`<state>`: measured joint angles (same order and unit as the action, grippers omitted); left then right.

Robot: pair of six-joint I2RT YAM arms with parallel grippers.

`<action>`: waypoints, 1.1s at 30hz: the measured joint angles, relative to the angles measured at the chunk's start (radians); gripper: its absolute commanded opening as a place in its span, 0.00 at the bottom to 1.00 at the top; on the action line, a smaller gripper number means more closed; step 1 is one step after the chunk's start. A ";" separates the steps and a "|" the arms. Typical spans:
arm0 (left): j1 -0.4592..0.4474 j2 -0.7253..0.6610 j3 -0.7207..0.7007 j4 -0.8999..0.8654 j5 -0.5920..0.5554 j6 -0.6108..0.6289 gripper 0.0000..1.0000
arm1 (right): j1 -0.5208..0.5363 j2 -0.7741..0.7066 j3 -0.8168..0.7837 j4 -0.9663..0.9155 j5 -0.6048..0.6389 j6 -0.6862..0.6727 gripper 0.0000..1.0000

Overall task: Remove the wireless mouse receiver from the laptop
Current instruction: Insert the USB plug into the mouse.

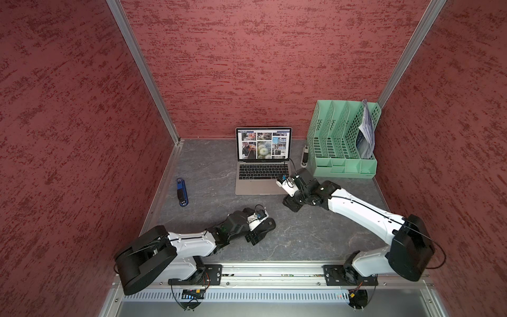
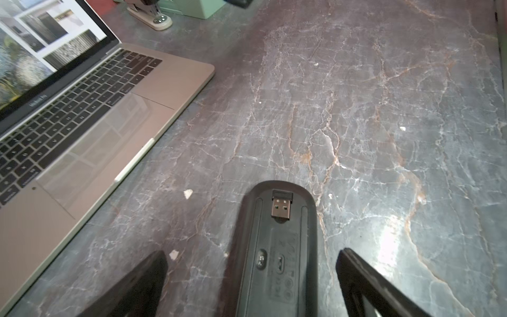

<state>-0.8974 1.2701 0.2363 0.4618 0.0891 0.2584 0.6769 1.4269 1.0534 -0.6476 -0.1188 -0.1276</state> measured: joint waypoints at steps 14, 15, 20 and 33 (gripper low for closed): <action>0.071 0.055 0.038 -0.087 0.192 -0.005 0.96 | 0.000 0.000 0.000 0.000 -0.032 -0.038 0.44; 0.076 0.074 0.045 -0.088 0.200 -0.008 0.95 | 0.000 0.000 0.000 0.000 -0.035 -0.039 0.44; 0.080 0.173 0.091 -0.084 0.235 -0.008 0.93 | -0.003 0.000 0.000 0.001 -0.038 -0.042 0.44; 0.066 0.188 0.098 -0.076 0.224 -0.007 0.71 | -0.012 0.000 0.000 0.000 -0.061 -0.065 0.43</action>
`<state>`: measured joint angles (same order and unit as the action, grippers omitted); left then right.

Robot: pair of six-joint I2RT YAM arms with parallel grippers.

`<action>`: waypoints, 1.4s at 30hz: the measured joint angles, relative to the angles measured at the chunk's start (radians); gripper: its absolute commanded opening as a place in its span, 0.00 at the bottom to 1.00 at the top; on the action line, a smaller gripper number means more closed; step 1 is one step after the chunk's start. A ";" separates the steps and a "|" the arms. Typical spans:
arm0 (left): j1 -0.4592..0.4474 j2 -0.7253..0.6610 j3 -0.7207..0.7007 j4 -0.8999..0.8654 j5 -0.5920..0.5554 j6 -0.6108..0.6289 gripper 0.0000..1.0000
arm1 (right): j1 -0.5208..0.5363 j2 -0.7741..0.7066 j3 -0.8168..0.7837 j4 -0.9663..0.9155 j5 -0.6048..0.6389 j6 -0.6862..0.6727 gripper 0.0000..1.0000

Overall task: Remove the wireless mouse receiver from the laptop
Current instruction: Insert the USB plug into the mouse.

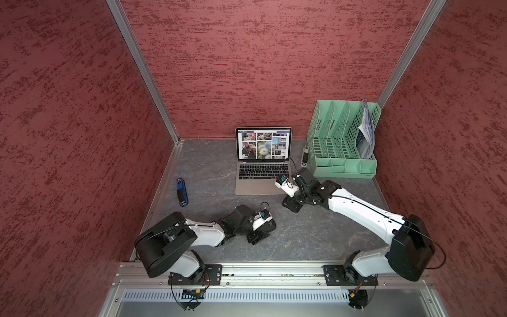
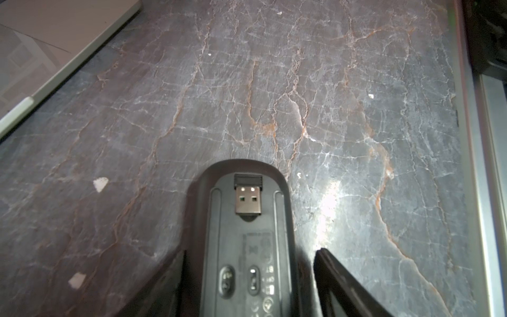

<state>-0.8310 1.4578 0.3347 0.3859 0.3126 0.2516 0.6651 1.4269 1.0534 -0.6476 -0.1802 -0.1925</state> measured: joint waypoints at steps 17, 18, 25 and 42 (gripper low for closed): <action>-0.148 0.025 -0.011 0.067 -0.227 -0.066 0.86 | -0.006 -0.008 -0.002 0.000 -0.010 -0.006 0.44; -0.156 0.032 -0.013 0.085 -0.248 -0.080 0.85 | -0.006 -0.008 -0.002 0.000 -0.011 -0.007 0.44; -0.193 0.103 -0.035 0.240 -0.384 -0.163 0.84 | -0.006 -0.012 -0.009 0.002 -0.019 -0.007 0.44; -0.189 0.202 0.033 0.303 -0.403 -0.137 0.67 | -0.008 -0.013 -0.015 0.004 -0.018 -0.008 0.44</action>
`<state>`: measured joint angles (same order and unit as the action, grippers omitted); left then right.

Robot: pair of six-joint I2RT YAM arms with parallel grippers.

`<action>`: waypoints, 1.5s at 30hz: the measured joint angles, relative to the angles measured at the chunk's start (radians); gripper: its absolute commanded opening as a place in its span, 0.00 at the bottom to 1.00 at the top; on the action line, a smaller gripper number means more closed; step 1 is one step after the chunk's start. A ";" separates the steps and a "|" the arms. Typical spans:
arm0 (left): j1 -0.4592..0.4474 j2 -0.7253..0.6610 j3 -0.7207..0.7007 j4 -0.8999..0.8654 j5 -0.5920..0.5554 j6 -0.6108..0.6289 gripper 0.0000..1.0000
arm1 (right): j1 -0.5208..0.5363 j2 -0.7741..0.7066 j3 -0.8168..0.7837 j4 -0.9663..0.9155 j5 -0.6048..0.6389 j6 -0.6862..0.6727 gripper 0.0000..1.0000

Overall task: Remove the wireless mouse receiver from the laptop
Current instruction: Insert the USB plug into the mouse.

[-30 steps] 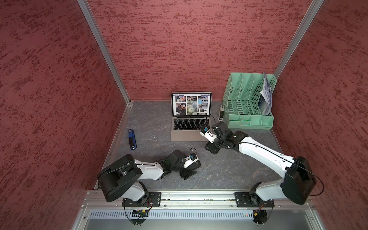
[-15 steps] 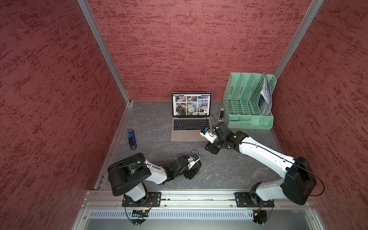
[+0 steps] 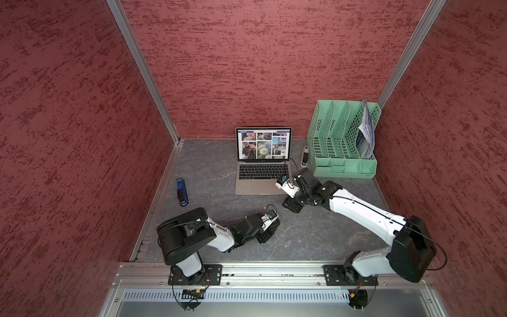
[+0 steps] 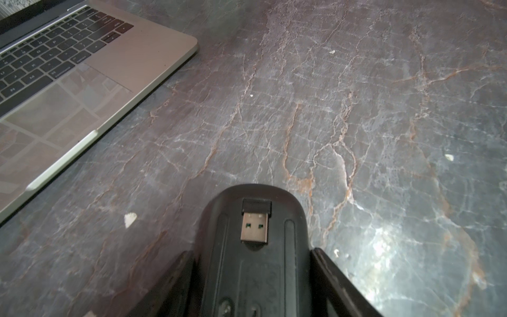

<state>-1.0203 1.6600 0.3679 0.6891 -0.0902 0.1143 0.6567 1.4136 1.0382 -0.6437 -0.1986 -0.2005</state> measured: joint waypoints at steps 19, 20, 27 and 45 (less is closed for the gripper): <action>0.146 0.179 0.211 0.011 0.213 0.180 1.00 | -0.053 -0.051 0.000 -0.004 0.027 -0.007 0.44; 0.150 0.176 0.208 0.010 0.220 0.179 1.00 | -0.053 -0.051 0.000 -0.004 0.027 -0.007 0.44; 0.190 0.084 0.165 -0.068 0.250 0.188 1.00 | -0.055 -0.051 0.000 -0.005 0.026 -0.007 0.44; 0.217 0.025 0.094 -0.079 0.328 0.177 1.00 | -0.057 0.002 -0.003 -0.004 0.018 -0.010 0.44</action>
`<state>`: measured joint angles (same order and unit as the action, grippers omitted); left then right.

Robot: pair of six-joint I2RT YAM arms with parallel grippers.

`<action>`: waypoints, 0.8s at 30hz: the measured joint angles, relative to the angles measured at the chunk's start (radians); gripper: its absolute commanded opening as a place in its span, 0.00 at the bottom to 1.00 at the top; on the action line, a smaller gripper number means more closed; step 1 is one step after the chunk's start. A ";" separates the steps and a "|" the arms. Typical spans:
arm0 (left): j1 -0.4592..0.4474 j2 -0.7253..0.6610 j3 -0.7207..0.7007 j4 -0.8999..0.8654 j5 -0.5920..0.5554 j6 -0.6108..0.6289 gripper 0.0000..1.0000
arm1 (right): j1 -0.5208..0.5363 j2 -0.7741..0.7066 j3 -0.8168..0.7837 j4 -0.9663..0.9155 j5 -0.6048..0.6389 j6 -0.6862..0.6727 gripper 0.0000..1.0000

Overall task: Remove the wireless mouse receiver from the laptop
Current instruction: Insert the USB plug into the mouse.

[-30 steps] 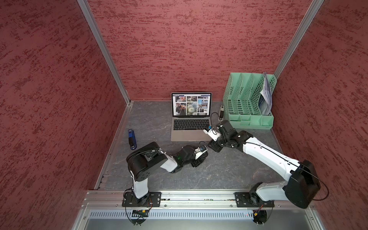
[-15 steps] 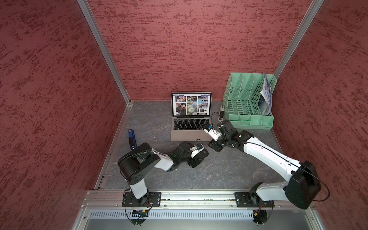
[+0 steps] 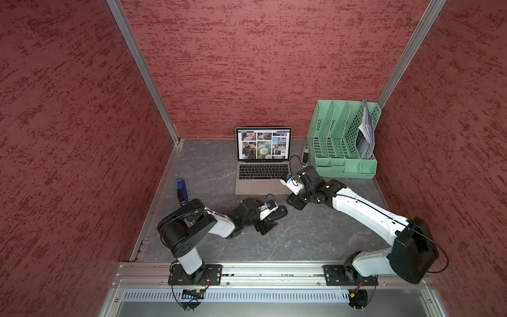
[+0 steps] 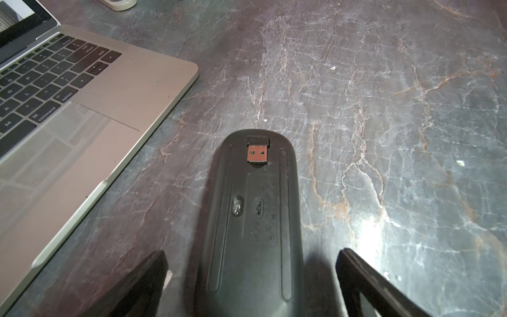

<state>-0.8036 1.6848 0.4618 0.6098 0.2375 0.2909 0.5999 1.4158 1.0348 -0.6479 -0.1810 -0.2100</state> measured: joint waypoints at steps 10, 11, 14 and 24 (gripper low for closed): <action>0.000 0.017 -0.006 0.015 0.027 0.004 0.76 | -0.002 0.015 0.000 0.000 -0.003 -0.001 0.43; 0.000 0.019 -0.008 0.016 0.028 0.005 0.74 | -0.002 0.018 0.000 0.000 -0.003 -0.002 0.43; 0.002 0.025 -0.008 0.023 0.032 0.005 0.74 | -0.002 0.034 0.000 0.001 -0.003 -0.007 0.43; 0.019 0.035 -0.018 0.045 0.047 0.014 0.73 | -0.009 0.151 -0.003 0.006 -0.047 -0.092 0.37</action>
<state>-0.7841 1.7203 0.4442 0.6552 0.2848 0.3054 0.5907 1.5665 1.0321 -0.6422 -0.2283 -0.3016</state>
